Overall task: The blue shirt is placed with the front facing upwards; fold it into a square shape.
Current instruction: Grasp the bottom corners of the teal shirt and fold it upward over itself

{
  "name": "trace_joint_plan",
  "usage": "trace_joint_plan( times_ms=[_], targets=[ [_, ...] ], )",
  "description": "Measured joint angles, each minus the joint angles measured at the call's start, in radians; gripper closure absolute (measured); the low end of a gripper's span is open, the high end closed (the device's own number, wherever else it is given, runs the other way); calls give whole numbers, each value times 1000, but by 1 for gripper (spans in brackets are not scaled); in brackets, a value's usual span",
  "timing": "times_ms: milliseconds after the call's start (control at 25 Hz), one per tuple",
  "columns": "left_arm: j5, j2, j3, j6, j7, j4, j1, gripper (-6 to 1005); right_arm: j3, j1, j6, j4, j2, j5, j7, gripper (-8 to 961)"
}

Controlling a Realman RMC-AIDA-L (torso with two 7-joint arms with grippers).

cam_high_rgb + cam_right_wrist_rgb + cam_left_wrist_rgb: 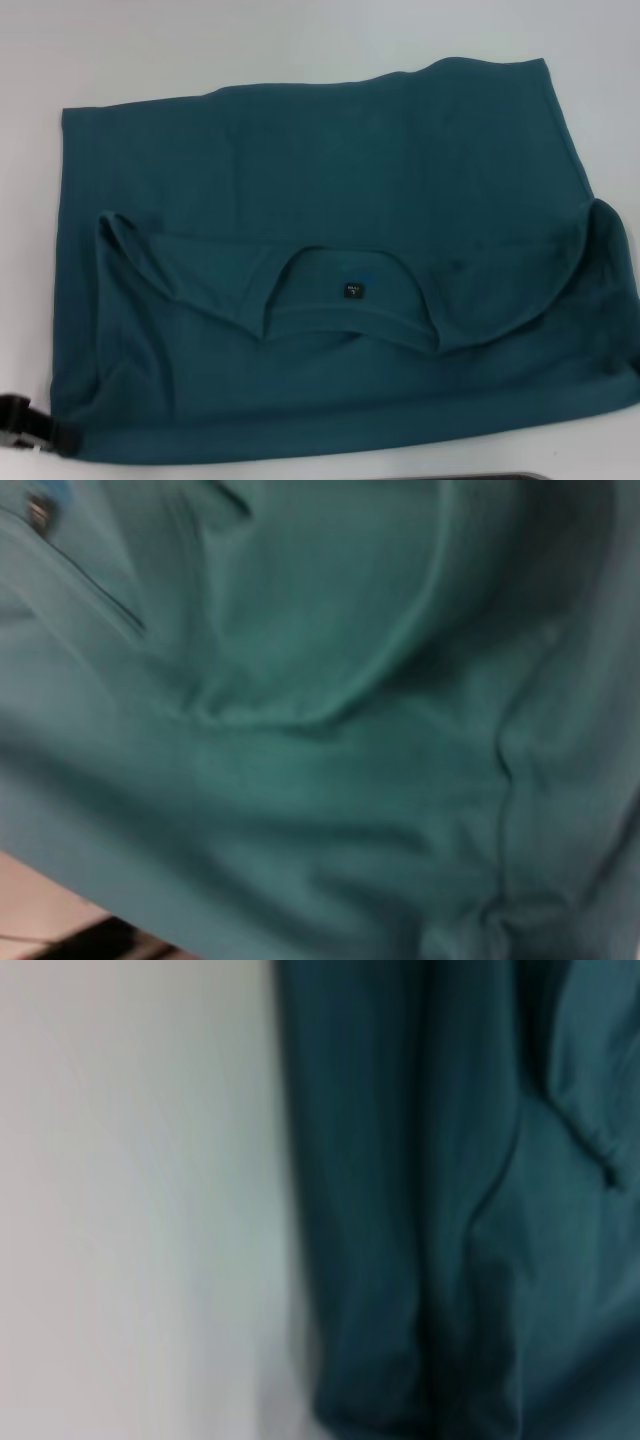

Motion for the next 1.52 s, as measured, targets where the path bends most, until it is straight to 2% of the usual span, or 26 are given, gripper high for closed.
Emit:
trace_joint_plan(
  times_ms=[160, 280, 400, 520, 680, 880, 1120, 1360, 1520],
  targets=[
    [-54, 10, -3, 0, 18, -19, -32, 888, 4, 16, 0, -1, -31, 145, -13, 898],
    [-70, 30, -34, -2, 18, -18, -79, 889, 28, 23, 5, 6, -73, 273, -26, 897],
    [-95, 50, -81, -5, 18, -10, -123, 889, 73, 27, 22, 12, -103, 323, -34, 896],
    [-120, 61, -126, -30, 7, -1, -162, 889, 127, 28, 58, 18, -120, 325, -27, 895],
    [-132, 65, -170, -117, -22, 34, -209, 888, 169, 27, 139, 32, -125, 324, -8, 893],
    [-131, 50, -171, -250, -77, 43, -239, 889, 210, 40, 221, 52, -127, 330, -2, 892],
    [-130, 35, -170, -335, -112, 40, -256, 890, 249, 69, 290, 56, -124, 344, 15, 890],
    [-117, 35, -152, -408, -154, 46, -264, 889, 265, 74, 350, 49, -124, 418, 22, 888],
    [-115, 34, -137, -432, -161, 44, -271, 888, 259, 76, 381, 47, -116, 453, 22, 886]
  ],
)
